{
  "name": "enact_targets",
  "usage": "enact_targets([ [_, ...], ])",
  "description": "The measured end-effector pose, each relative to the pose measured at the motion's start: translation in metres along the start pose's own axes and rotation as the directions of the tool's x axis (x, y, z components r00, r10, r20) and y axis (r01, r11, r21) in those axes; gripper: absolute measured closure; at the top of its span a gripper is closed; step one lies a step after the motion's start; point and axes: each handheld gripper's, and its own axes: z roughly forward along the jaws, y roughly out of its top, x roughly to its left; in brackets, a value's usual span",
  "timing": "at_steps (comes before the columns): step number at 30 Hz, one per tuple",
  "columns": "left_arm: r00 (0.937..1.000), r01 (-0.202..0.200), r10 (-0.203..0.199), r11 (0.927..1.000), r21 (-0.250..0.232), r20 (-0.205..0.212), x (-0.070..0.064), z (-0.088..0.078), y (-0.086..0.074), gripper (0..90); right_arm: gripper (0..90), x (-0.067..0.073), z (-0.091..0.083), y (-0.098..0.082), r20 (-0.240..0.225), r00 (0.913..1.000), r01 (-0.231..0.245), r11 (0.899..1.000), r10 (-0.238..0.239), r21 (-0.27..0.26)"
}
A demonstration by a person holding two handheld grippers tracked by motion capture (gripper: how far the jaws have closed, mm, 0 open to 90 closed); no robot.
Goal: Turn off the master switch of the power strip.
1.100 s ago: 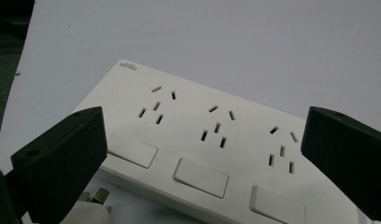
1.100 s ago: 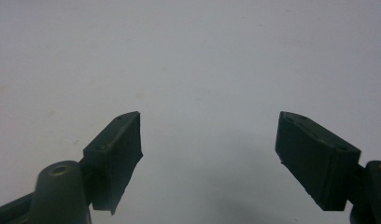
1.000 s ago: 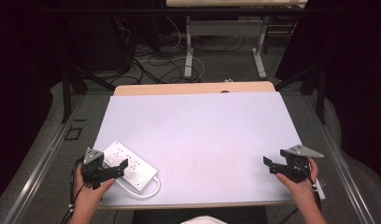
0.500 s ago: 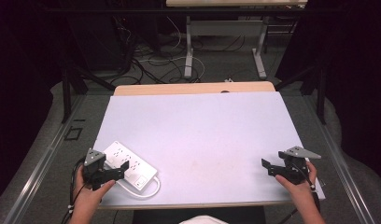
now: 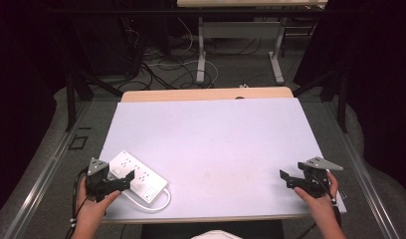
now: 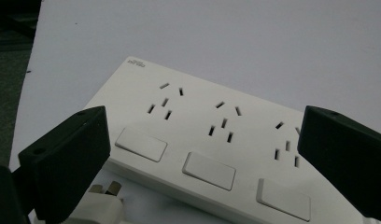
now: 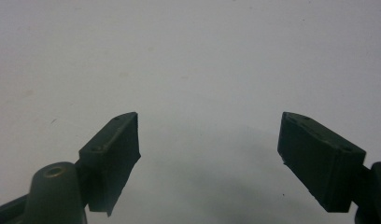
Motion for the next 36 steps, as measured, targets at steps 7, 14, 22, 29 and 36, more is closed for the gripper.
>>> enact_targets([
  [7, 0.9996, 0.005, -0.005, 1.0, -0.008, -0.027, 0.002, -0.003, 0.001, 3.9, 20.3, 0.0, 0.002, -0.001, -0.01, 0.9999, -0.001, 1.0, 0.001, -0.002],
  [14, 0.9985, 0.004, -0.005, 0.9995, -0.031, -0.054, 0.005, -0.008, 0.002, 7.9, 20.3, 0.002, 0.004, -0.001, -0.017, 0.9998, -0.009, 1.0, 0.009, -0.001],
  [22, 0.9978, 0.001, -0.004, 0.9993, -0.037, -0.066, 0.005, -0.014, 0.003, 18.8, 20.4, 0.001, 0.005, -0.002, -0.019, 0.9998, -0.007, 1.0, 0.007, -0.001],
  [29, 0.9978, -0.009, 0.007, 0.999, -0.043, -0.066, 0.003, -0.017, 0.005, 24.9, 20.4, 0.003, 0.006, -0.003, -0.026, 0.9997, -0.005, 1.0, 0.005, 0.006],
  [36, 0.9987, -0.004, 0.003, 0.9996, -0.029, -0.05, 0.0, -0.019, 0.009, 27.2, 20.4, 0.004, 0.008, -0.003, -0.022, 0.9998, -0.001, 1.0, 0.001, 0.008],
])
